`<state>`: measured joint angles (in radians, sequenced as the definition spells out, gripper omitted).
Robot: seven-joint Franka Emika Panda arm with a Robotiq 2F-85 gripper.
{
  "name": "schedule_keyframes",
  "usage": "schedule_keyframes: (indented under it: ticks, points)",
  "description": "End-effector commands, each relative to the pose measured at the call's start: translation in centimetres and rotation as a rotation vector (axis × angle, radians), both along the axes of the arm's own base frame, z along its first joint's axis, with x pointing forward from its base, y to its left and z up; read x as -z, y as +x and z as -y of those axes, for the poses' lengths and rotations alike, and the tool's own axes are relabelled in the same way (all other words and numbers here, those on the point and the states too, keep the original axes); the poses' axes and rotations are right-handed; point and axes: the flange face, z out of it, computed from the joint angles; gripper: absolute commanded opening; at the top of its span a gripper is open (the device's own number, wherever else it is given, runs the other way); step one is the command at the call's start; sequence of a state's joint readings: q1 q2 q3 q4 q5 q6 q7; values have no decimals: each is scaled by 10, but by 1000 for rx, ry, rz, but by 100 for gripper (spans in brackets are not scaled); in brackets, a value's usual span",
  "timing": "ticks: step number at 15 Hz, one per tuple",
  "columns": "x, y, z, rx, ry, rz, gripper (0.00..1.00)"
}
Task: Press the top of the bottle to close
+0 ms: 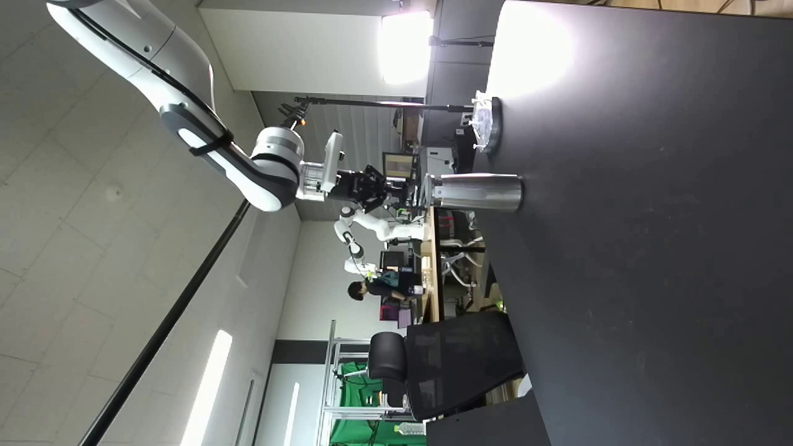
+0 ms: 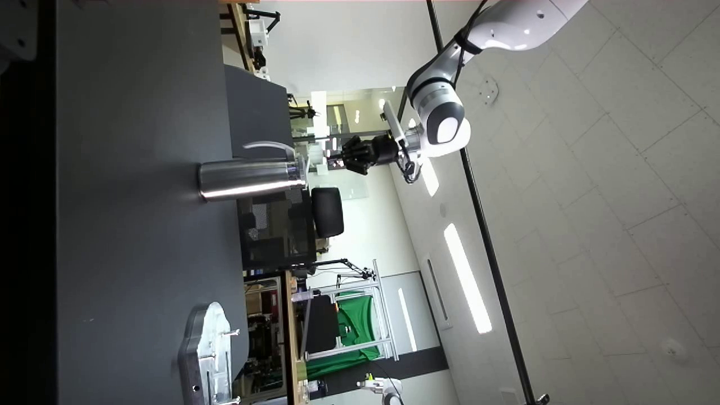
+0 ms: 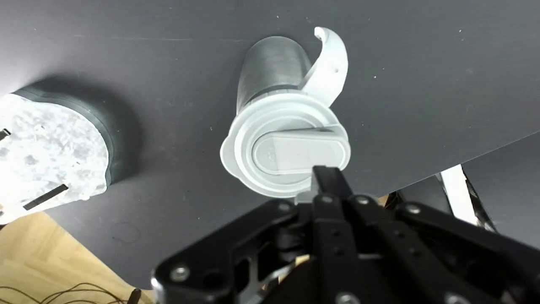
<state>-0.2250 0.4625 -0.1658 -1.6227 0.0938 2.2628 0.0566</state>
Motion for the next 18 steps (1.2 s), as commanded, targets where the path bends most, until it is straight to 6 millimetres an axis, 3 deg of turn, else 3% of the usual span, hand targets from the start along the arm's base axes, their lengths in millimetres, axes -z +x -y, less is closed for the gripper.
schedule_keyframes:
  ticks: [1,13,18]
  points:
    - [8,6,4,31,41,17,0]
    - [60,13,7,40,25,10,0]
    - [66,13,7,30,0,-8,0]
